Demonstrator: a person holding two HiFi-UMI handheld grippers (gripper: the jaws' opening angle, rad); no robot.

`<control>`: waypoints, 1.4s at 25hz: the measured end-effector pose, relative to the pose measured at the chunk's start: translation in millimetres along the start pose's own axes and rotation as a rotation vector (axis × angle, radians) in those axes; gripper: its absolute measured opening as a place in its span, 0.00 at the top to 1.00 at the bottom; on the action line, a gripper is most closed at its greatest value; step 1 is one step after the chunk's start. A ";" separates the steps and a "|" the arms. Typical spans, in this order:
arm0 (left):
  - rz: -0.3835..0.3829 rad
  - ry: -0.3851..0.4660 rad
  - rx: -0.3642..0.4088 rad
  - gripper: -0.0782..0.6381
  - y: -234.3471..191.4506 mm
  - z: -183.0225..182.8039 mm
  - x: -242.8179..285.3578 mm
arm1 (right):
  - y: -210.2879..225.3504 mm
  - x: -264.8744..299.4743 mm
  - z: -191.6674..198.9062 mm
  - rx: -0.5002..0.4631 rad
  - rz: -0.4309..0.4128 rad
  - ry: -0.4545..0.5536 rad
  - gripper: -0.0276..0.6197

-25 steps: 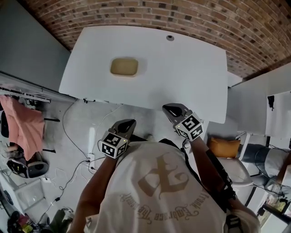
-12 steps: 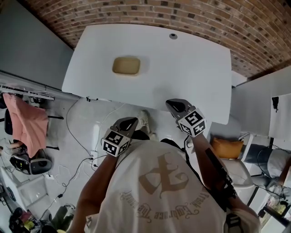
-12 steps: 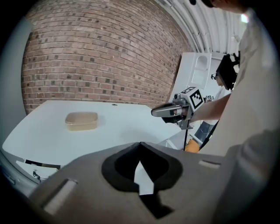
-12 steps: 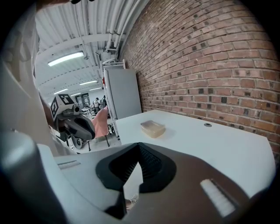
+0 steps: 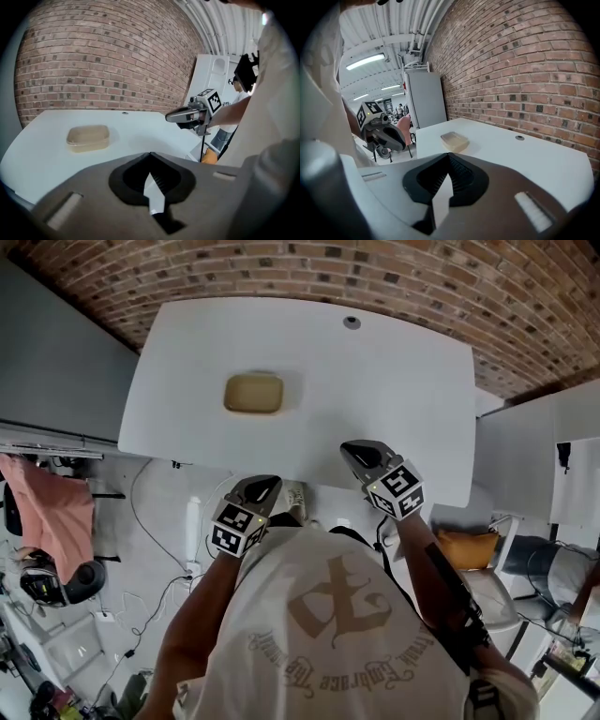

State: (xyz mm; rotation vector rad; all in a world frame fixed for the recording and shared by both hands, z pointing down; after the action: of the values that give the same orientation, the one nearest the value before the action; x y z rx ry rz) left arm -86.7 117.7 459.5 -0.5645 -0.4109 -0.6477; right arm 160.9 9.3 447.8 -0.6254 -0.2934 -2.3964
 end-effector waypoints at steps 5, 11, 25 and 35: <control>0.015 -0.032 0.001 0.88 -35.4 -9.2 4.7 | 6.7 27.2 -10.3 0.003 -0.014 -0.023 0.95; 0.012 -0.075 0.027 0.88 -79.6 -23.4 9.6 | 16.2 58.1 -14.2 0.055 -0.026 -0.047 0.94; 0.053 -0.255 0.233 0.88 -153.9 -41.9 22.5 | 25.9 117.8 -42.2 0.032 -0.031 -0.120 0.94; 0.090 -0.519 0.525 0.87 -186.9 -54.0 49.0 | 33.0 125.7 -30.8 0.086 0.016 -0.147 0.94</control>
State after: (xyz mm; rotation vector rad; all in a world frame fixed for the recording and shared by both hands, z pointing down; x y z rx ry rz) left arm -164.9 -60.0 510.5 -0.2369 -1.0024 -0.2762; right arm 84.6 -93.3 486.3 -0.7630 -0.4502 -2.3136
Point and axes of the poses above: the fingertips, and each gripper's own axes: x forward along the fingers, y to its right, z out of its underside, the point moved 10 cm from there along -x, backward along the fingers, and after that the axes turned 12 degrees about z, right-handed, at the moved point
